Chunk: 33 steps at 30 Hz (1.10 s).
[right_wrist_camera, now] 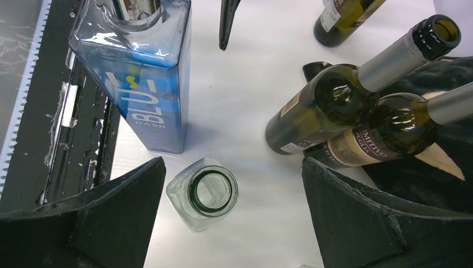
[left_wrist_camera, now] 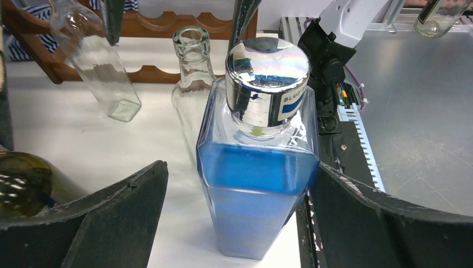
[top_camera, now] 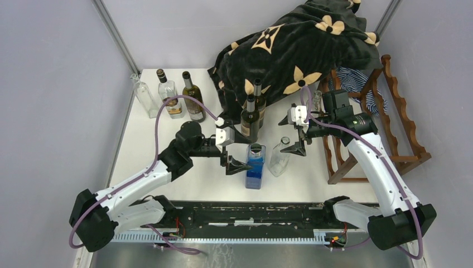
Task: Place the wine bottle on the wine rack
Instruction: Move the wine bottle to the center of the board.
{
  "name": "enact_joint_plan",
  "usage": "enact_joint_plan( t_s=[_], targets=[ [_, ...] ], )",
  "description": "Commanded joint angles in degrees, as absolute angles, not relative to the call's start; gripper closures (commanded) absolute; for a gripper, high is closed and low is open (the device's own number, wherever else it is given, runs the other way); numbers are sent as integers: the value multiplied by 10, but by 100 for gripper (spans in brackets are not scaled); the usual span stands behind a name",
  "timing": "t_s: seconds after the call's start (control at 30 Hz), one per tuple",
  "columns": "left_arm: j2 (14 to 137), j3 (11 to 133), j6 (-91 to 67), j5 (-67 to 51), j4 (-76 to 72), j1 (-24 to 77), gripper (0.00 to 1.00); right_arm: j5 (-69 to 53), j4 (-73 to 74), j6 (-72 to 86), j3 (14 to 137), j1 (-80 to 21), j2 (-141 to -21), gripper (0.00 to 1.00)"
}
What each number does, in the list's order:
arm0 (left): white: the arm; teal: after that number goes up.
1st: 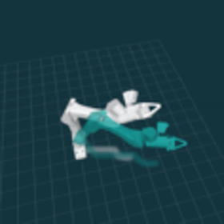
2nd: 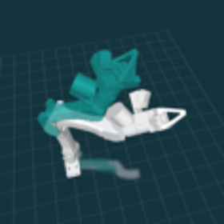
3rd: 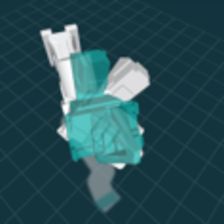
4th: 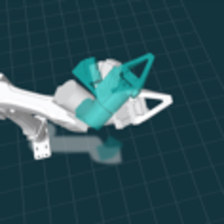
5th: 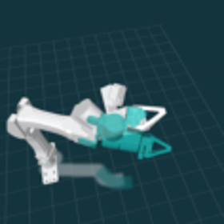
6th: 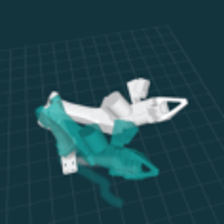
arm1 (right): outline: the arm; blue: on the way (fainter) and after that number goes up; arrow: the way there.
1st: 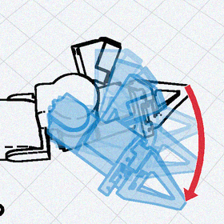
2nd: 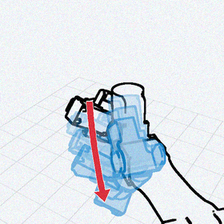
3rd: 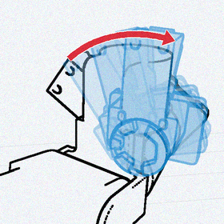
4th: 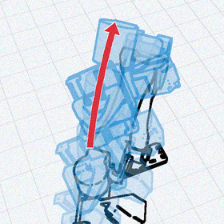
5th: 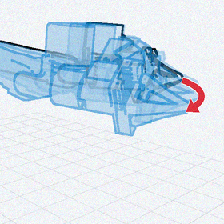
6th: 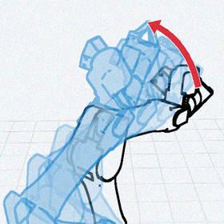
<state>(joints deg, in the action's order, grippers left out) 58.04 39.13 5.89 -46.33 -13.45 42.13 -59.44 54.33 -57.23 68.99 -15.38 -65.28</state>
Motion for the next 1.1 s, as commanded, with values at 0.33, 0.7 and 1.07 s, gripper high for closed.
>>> enact_joint_plan(
  t_s=[0.33, 0.7, 1.07],
  targets=[
    [646, 439, 47, -478, -192, 449, 40, -599, 523, -563, 681, -156, -646, 2],
    [523, 474, 163, -363, 37, 396, 98, -601, 523, -565, 688, -156, -650, 2],
    [502, 489, 118, -174, 49, 114, 98, -607, 520, -566, 687, -156, -650, 2]
  ],
)
